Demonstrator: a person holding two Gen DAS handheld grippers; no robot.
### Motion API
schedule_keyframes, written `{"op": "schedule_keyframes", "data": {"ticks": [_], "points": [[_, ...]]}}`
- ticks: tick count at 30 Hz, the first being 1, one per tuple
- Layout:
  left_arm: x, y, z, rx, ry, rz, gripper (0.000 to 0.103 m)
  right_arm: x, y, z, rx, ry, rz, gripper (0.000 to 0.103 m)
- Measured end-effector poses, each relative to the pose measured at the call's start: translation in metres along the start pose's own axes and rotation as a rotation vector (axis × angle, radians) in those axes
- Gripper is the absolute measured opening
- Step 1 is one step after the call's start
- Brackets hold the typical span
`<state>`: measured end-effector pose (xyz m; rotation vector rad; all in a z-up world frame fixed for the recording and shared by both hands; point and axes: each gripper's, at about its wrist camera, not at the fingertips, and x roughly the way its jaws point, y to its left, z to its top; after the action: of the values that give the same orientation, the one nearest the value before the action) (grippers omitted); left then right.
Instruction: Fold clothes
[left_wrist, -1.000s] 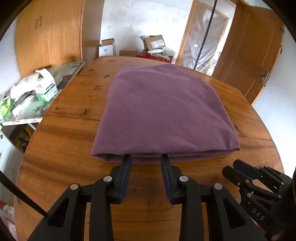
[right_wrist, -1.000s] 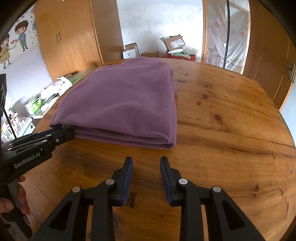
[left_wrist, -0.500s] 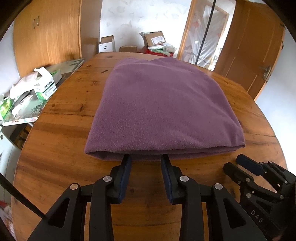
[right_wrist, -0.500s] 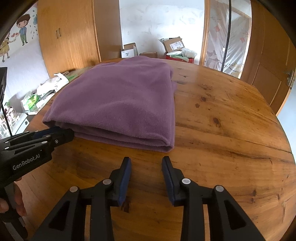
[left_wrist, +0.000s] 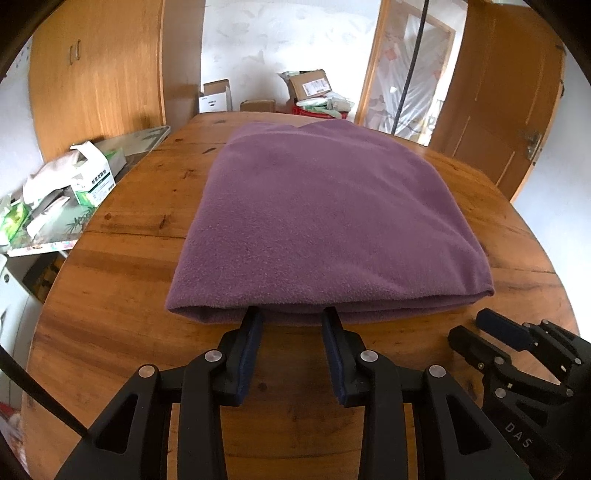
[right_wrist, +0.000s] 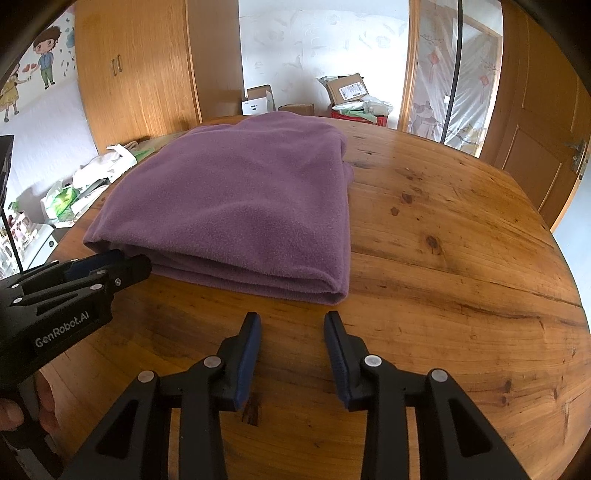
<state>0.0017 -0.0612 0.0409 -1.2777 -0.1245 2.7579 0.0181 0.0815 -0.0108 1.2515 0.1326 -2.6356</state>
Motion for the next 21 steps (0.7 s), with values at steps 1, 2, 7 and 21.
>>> {"op": "schedule_keyframes", "data": {"ticks": [1,2,7,21], "points": [[0.000,-0.001,0.000,0.007,0.001,0.009,0.035,0.000,0.000,0.000,0.000,0.000,0.000,0.036],[0.001,-0.003,0.000,0.014,0.002,0.017,0.035,0.000,0.000,0.000,0.000,0.000,0.000,0.036],[0.002,-0.008,-0.001,0.036,0.006,0.046,0.035,0.000,0.000,0.000,-0.002,0.000,0.000,0.036],[0.003,-0.016,-0.002,0.012,0.006,0.113,0.036,0.001,0.000,0.002,0.006,0.000,0.001,0.036]]}}
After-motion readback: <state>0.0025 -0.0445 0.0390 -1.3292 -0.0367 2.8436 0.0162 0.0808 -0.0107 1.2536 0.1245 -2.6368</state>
